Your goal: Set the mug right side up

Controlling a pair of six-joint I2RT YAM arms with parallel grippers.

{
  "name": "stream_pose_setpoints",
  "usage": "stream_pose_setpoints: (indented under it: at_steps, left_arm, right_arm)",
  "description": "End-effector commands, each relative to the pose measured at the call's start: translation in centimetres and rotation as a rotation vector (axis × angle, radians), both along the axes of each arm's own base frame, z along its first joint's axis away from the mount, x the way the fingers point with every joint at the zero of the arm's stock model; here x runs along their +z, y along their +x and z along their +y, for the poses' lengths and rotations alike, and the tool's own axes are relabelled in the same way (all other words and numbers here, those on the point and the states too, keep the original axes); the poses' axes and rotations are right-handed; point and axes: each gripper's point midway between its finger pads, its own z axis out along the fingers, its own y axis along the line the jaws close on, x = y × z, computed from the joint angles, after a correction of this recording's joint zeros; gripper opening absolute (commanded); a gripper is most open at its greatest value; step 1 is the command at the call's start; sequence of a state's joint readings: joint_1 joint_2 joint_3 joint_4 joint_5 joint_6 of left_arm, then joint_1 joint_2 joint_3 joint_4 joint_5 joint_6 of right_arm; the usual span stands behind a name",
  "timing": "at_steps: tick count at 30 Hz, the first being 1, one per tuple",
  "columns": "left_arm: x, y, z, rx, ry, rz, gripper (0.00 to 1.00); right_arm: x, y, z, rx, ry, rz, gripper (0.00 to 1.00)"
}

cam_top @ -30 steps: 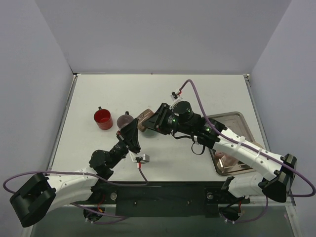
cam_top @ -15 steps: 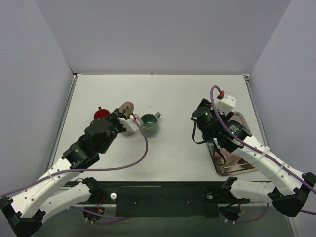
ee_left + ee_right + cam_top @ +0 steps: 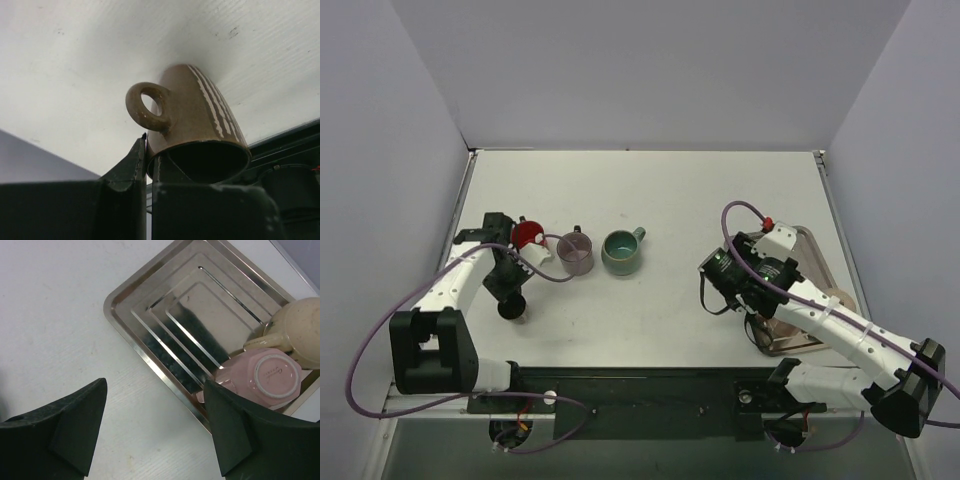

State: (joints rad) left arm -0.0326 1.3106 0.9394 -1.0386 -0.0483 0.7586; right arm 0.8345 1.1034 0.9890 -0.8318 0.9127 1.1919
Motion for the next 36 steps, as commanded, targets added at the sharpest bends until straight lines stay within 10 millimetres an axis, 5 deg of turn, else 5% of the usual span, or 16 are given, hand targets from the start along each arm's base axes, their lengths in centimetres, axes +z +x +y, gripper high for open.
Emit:
stream_pose_setpoints:
  at_steps: [1,9,14,19,24,29,36]
  left_arm:
    - [-1.3,1.6,-0.2,0.036,-0.118,0.037,0.00]
    - [-2.3,3.2,-0.6,0.006,-0.156,0.017,0.00]
    - [-2.4,4.2,-1.0,-0.008,-0.184,0.015,0.14]
    - [-1.2,5.2,-1.8,-0.028,-0.238,-0.042,0.22]
    - [-0.5,5.2,-1.8,-0.050,-0.236,-0.071,0.28]
    - [-0.4,4.9,-1.5,-0.056,-0.220,-0.058,0.50]
    - [2.9,4.8,-1.9,-0.063,-0.235,-0.132,0.54]
  right_arm:
    - [-1.6,-1.5,-1.8,-0.089,-0.035,-0.013,0.72]
    - [-4.9,-3.0,-2.5,-0.171,0.033,-0.096,0.68]
    - [-7.4,-3.2,-4.0,-0.238,0.010,-0.055,0.68]
    - [-8.5,-3.1,-5.6,-0.301,-0.053,-0.038,0.67]
    - [-10.7,-3.8,-4.6,-0.336,-0.018,0.061,0.67]
    - [-12.3,-4.5,-4.1,-0.355,-0.025,0.140,0.68]
    - [-13.3,-4.2,-4.6,-0.386,-0.101,0.160,0.68]
